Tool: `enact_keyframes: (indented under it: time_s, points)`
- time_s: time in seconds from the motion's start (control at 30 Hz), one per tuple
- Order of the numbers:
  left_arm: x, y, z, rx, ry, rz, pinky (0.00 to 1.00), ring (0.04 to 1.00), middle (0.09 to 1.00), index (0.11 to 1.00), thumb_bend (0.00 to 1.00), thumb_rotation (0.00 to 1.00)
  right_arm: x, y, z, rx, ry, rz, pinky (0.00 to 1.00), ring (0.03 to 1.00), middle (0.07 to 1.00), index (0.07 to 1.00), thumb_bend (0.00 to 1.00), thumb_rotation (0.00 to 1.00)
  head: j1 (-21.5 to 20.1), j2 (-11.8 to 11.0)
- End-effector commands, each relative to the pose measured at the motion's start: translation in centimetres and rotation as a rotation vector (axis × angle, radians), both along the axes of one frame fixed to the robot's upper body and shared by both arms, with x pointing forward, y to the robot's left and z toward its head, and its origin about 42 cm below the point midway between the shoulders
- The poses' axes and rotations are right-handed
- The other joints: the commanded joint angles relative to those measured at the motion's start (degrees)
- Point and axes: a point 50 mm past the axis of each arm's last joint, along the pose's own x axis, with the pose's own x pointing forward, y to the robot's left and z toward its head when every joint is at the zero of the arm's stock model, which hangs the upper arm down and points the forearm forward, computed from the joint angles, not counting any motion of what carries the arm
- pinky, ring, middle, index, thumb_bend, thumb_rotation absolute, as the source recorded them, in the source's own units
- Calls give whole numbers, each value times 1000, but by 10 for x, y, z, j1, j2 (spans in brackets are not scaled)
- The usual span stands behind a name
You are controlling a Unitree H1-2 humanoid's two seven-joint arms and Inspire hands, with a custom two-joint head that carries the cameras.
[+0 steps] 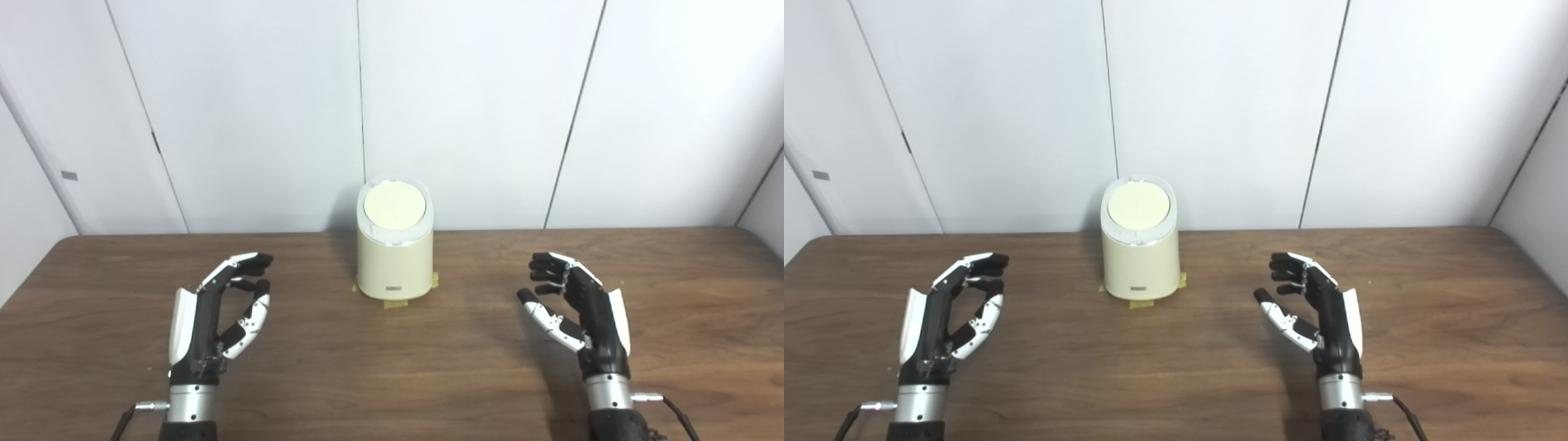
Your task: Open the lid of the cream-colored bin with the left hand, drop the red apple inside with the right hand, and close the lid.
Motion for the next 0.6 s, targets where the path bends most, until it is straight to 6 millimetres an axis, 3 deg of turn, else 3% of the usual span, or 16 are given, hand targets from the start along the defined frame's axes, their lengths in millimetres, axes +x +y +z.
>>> enact_keyframes:
  time_s: [0.0,0.1,0.3,0.57]
  points:
    - [-7,-4,-21,3,44,11,555,657,680,676,219,269,4,6,3,9,-10,12,559,656,672,670,272,171,-1,0]
    - [-6,-4,-22,60,27,11,529,640,671,668,226,241,4,7,2,12,2,12,554,659,676,672,272,206,0,-1]
    - [-8,-5,-23,88,22,15,523,639,670,663,253,293,4,8,3,20,12,10,549,656,678,671,270,148,0,-1]
    - [-8,-5,-23,80,25,19,529,641,670,664,236,256,3,8,4,12,15,10,550,651,673,665,276,148,3,0]
